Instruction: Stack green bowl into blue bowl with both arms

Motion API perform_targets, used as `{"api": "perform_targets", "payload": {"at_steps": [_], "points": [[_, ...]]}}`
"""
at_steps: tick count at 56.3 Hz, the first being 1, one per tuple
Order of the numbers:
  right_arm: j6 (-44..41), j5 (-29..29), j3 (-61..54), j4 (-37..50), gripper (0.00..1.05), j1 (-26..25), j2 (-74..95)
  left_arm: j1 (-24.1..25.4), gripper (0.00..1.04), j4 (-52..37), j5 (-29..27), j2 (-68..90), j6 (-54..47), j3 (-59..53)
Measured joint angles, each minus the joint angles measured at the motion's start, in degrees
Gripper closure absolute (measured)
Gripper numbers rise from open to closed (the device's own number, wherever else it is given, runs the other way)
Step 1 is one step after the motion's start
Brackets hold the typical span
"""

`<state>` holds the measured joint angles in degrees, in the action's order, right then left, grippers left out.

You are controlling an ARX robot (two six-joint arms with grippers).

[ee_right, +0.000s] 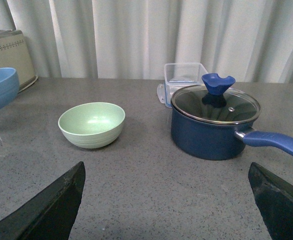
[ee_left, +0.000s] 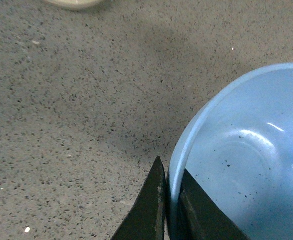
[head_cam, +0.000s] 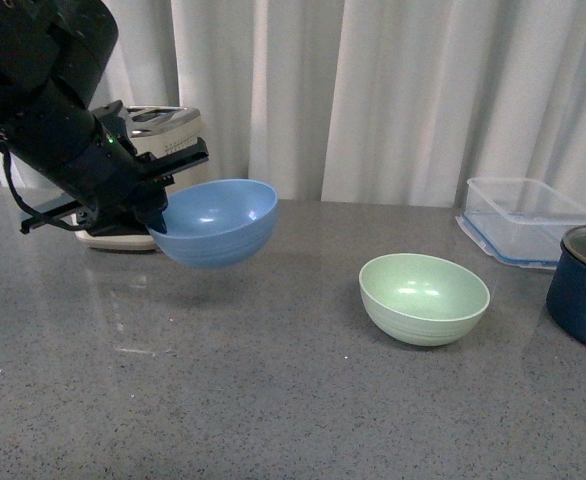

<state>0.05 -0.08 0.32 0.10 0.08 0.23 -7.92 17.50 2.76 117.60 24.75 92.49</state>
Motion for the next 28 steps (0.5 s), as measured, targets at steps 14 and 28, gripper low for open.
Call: {"api": "perform_targets", "payload": {"at_steps": [14, 28], "points": [[0.0, 0.0, 0.0, 0.0, 0.1, 0.0, 0.0, -3.5, 1.01, 1.4, -0.2, 3.9, 0.0, 2.5], [0.0, 0.0, 0.0, 0.0, 0.1, 0.0, 0.0, -5.8, 1.01, 2.1, -0.7, 6.4, -0.1, 4.3]]}}
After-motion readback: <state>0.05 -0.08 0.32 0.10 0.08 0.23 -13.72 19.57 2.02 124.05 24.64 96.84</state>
